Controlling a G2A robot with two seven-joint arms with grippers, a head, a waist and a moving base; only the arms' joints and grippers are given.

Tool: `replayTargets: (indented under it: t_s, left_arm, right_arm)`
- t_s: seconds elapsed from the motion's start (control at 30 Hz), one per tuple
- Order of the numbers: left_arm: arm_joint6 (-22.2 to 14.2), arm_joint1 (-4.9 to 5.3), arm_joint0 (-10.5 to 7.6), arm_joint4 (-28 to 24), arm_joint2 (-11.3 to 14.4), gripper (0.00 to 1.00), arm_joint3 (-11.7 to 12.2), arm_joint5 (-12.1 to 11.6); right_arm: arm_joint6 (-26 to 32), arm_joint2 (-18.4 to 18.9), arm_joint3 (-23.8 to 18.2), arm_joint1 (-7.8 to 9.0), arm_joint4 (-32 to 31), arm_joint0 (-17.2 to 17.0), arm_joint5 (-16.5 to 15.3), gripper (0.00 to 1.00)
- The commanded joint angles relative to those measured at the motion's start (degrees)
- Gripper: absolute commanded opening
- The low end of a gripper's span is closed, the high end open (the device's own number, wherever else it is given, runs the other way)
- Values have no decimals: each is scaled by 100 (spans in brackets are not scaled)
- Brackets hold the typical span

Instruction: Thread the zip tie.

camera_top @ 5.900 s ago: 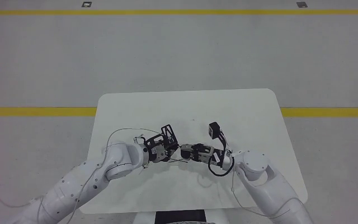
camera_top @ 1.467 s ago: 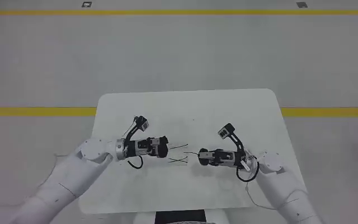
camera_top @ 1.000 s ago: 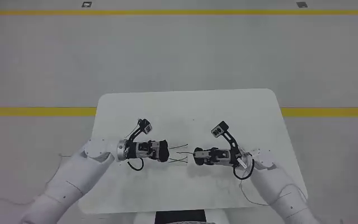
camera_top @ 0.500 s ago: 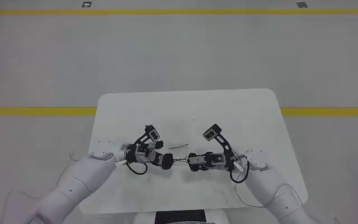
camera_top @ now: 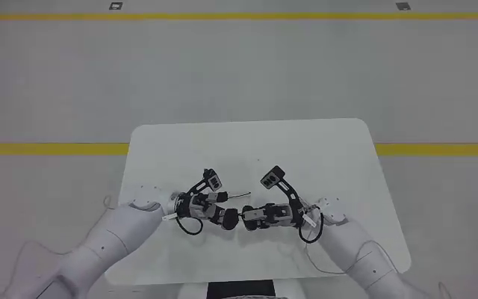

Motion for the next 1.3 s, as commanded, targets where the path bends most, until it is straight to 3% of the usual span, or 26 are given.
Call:
replayTargets:
  t_s: [0.0,0.1,0.23,0.5,0.6,0.8,1.0,1.27]
  left_arm:
    - [0,0,0,0,0,100,0,1]
    - [140,-5,54,20,-26,100,-100,46]
    - [0,-14,116,-151,-64,100,-200,64]
    - [0,-3,102,-38,-115,100,-232,-28]
    - [210,-6,142,43,-118,100,-337,41]
    - [178,-3,212,68,-200,100,-417,146]
    - [145,-8,240,100,-285,80,-402,187]
    - [129,-10,281,145,-391,71,-409,261]
  right_arm:
    - [0,0,-1,0,1,0,0,0]
    - [-226,7,-20,0,-129,-31,24,0]
    - [-202,36,-26,6,-200,-59,1,0]
    - [-195,67,-31,8,-223,-56,0,0]
    - [-373,56,-121,5,-276,-99,72,0]
    - [-354,144,-103,31,-393,-135,133,0]
    - [-289,254,-75,62,-498,-150,163,0]
    - [-349,379,-68,108,-824,-171,136,0]
